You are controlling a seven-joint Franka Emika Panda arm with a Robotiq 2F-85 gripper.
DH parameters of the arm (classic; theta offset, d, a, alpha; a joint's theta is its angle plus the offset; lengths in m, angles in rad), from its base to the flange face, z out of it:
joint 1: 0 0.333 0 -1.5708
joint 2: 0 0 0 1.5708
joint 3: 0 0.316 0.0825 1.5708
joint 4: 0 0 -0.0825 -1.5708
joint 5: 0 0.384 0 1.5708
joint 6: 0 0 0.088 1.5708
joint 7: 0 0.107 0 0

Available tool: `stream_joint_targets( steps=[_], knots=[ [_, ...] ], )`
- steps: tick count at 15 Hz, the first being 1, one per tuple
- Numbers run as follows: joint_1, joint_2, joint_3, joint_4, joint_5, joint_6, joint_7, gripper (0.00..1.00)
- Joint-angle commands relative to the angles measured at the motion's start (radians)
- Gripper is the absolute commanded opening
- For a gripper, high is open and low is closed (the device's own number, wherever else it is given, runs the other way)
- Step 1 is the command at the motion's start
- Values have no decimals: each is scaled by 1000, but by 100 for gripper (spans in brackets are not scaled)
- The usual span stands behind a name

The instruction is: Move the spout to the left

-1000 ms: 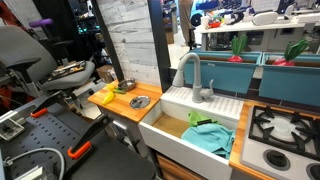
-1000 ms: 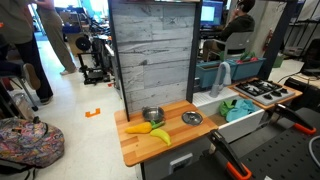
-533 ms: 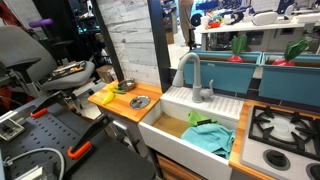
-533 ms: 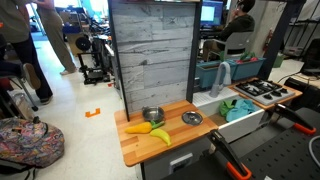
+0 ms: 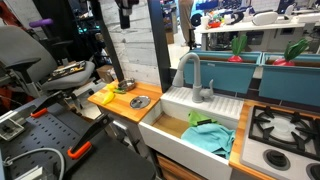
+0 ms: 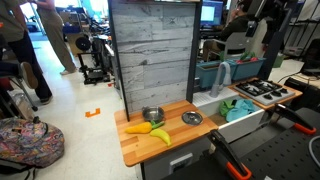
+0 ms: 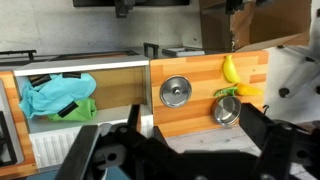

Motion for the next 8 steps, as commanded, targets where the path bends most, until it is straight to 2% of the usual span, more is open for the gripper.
stream_joint_targets(
  steps=[1, 4, 8],
  knots=[
    [-61, 195, 48, 126, 145, 70, -56, 100],
    [-116, 313, 102, 200, 214, 122, -58, 100],
    [-185, 435, 151, 290, 212, 209, -31, 100]
  ],
)
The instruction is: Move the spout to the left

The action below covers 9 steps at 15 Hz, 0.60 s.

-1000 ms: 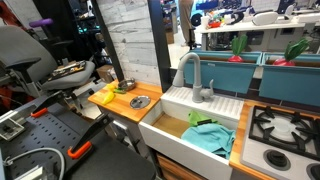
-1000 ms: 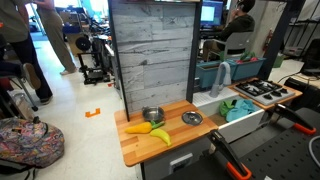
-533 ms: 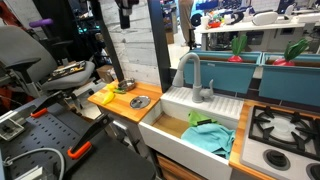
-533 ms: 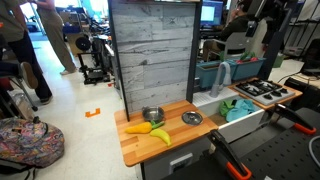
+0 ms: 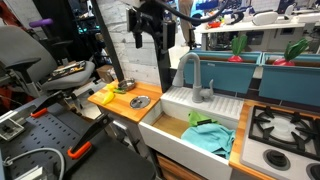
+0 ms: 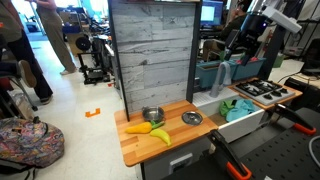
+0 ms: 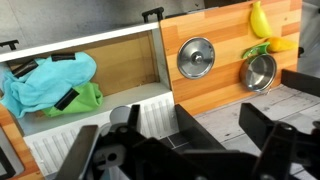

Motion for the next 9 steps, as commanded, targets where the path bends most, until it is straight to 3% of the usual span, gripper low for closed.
stream_joint_targets(
  steps=[1, 9],
  knots=[
    [-77, 104, 55, 100, 10, 61, 13, 100],
    [-124, 193, 91, 169, -27, 184, 80, 100]
  ],
)
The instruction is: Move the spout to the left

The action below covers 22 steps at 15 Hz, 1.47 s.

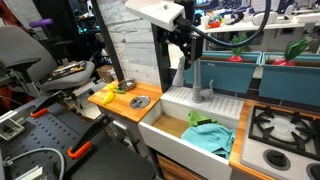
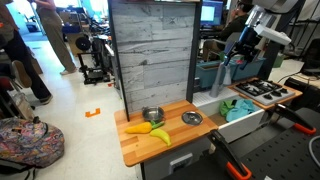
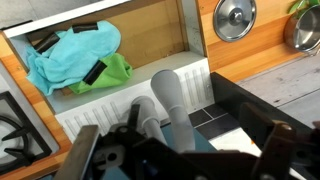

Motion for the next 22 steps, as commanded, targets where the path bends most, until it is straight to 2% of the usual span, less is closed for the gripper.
stream_joint_targets(
  steps=[1, 2, 3, 4, 9, 14, 15, 22],
  knots=[
    [-19, 39, 34, 33, -30, 73, 53, 100],
    [-18, 44, 37, 34, -36, 89, 64, 100],
    [-14, 48, 37, 34, -50, 97, 77, 75],
    [-11, 51, 36, 34, -65, 99, 86, 74],
    [-10, 49, 44, 28, -114, 109, 129, 34],
    [-3, 61, 39, 39, -146, 105, 183, 0],
    [-4, 67, 43, 46, -145, 97, 193, 6],
    [-39, 97, 132, 97, -31, 60, 237, 6]
  ],
)
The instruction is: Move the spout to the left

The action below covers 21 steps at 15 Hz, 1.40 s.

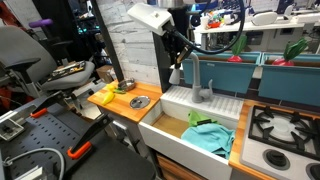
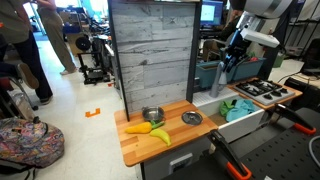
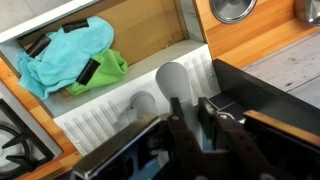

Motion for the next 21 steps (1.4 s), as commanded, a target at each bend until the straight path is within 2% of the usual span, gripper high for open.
stream_joint_targets(
  steps=[1, 8, 14, 15, 21],
  knots=[
    [-32, 51, 76, 75, 76, -16, 17, 6],
    [-59, 67, 122, 140, 173, -9, 19, 6],
    [-62, 88, 136, 177, 196, -8, 28, 6],
    [-61, 85, 133, 174, 192, -14, 35, 40],
    [-60, 46, 137, 147, 186, -62, 35, 83]
  ],
)
